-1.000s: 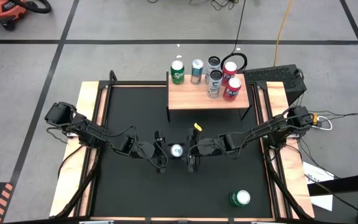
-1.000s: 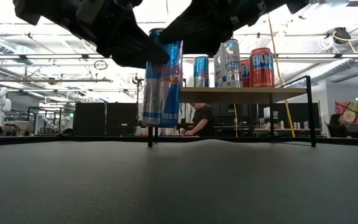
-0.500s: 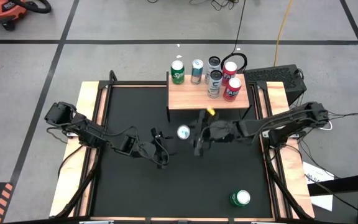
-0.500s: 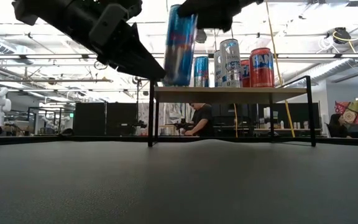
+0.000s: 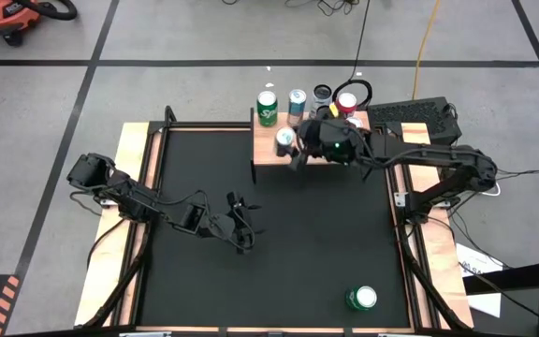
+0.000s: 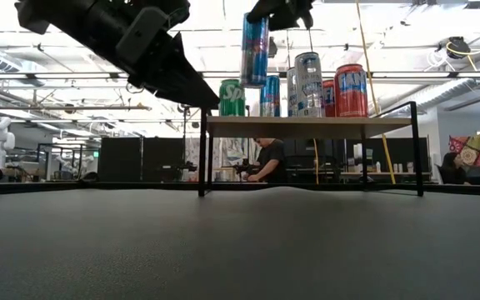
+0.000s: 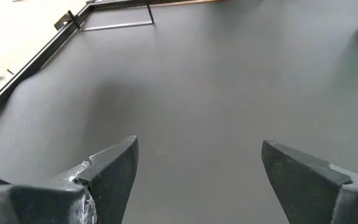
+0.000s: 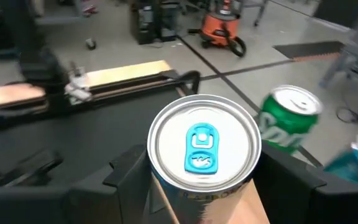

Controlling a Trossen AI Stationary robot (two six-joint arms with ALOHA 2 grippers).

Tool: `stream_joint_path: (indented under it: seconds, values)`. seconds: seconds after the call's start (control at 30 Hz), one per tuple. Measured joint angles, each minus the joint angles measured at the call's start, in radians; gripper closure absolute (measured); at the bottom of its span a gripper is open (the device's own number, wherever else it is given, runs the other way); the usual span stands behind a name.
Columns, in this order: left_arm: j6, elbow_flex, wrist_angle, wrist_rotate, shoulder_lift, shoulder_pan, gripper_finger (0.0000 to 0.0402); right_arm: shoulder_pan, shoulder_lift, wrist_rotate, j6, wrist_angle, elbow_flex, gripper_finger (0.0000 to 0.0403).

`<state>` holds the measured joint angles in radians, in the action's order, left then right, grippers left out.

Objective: Place canned beverage on shelf
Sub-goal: Put the blue soda can on the shelf aligned with the other blue soda can

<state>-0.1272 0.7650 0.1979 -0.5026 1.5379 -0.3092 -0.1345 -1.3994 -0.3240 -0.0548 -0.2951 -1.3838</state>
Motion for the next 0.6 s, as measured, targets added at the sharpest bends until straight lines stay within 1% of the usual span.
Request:
stream_joint_path:
  seconds: [0.07,0.2,0.27,0.6]
  values:
    - [-0.003,0.000,-0.010,0.001,0.000,0.000,0.0068,-0.019,-0.001,-0.020,-0.022,-0.005,-0.001,0.0173]
    - [-0.033,0.000,-0.028,0.001,0.000,0.000,0.0068,-0.030,-0.020,-0.123,-0.056,-0.056,-0.001,0.0171]
    - [-0.037,0.000,-0.031,0.002,0.000,0.000,0.0068,-0.031,-0.039,-0.156,-0.063,-0.068,-0.001,0.0172]
    - [-0.051,0.000,-0.029,0.003,0.000,0.000,0.0068,-0.031,-0.088,-0.175,-0.065,-0.062,-0.001,0.0163]
